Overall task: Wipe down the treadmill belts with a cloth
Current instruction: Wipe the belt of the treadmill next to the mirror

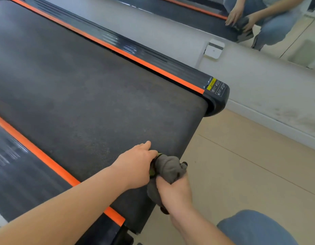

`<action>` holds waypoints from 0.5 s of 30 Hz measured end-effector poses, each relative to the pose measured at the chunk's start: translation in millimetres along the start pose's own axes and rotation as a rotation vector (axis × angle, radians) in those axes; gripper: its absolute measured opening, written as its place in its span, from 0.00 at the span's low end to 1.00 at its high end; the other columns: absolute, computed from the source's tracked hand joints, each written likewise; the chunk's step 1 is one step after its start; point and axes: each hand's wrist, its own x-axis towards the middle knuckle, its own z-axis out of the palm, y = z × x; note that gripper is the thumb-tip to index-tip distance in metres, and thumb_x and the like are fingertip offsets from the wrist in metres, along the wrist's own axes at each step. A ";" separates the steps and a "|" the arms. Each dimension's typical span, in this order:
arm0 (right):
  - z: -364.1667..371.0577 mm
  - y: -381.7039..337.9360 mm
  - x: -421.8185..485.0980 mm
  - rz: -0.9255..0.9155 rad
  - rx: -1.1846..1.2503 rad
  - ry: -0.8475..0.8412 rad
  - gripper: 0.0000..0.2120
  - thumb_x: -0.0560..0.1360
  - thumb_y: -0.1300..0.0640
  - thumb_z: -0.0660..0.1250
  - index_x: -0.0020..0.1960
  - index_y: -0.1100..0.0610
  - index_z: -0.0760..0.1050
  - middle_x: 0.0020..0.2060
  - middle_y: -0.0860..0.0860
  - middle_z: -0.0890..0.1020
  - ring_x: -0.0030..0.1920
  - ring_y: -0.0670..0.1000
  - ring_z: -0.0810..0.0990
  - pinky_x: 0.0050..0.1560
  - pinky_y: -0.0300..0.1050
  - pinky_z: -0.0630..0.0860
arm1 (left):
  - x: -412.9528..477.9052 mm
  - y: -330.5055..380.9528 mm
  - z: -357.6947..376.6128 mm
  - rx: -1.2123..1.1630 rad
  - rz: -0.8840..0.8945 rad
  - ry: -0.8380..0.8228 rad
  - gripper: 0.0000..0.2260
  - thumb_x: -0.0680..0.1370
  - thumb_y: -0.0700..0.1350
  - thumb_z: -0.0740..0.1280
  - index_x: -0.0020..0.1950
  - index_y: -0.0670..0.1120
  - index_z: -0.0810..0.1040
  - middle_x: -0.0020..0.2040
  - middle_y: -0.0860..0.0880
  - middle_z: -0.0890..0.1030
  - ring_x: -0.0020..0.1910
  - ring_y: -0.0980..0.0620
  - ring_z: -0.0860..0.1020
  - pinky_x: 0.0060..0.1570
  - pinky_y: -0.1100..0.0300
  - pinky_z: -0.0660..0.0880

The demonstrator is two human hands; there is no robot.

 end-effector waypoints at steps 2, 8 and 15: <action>-30.1 -20.1 33.2 0.093 0.214 0.087 0.18 0.71 0.57 0.75 0.56 0.48 0.73 0.48 0.51 0.84 0.46 0.51 0.84 0.45 0.51 0.83 | 24.3 4.4 -5.6 0.100 -0.023 -0.043 0.29 0.78 0.49 0.69 0.77 0.49 0.63 0.79 0.43 0.59 0.76 0.44 0.63 0.68 0.51 0.71; -92.2 -80.6 149.4 0.190 0.270 0.160 0.34 0.70 0.55 0.80 0.67 0.50 0.61 0.54 0.52 0.80 0.47 0.56 0.85 0.42 0.54 0.85 | 71.9 11.7 -3.3 0.162 -0.156 -0.230 0.61 0.69 0.66 0.77 0.84 0.48 0.39 0.84 0.46 0.37 0.83 0.44 0.39 0.78 0.34 0.54; -72.4 -101.3 235.2 0.121 0.158 0.168 0.40 0.70 0.47 0.79 0.74 0.45 0.59 0.67 0.50 0.75 0.60 0.62 0.81 0.58 0.66 0.80 | 78.8 16.7 -5.7 0.153 -0.166 -0.294 0.58 0.73 0.62 0.76 0.83 0.47 0.34 0.83 0.46 0.32 0.82 0.42 0.35 0.78 0.33 0.52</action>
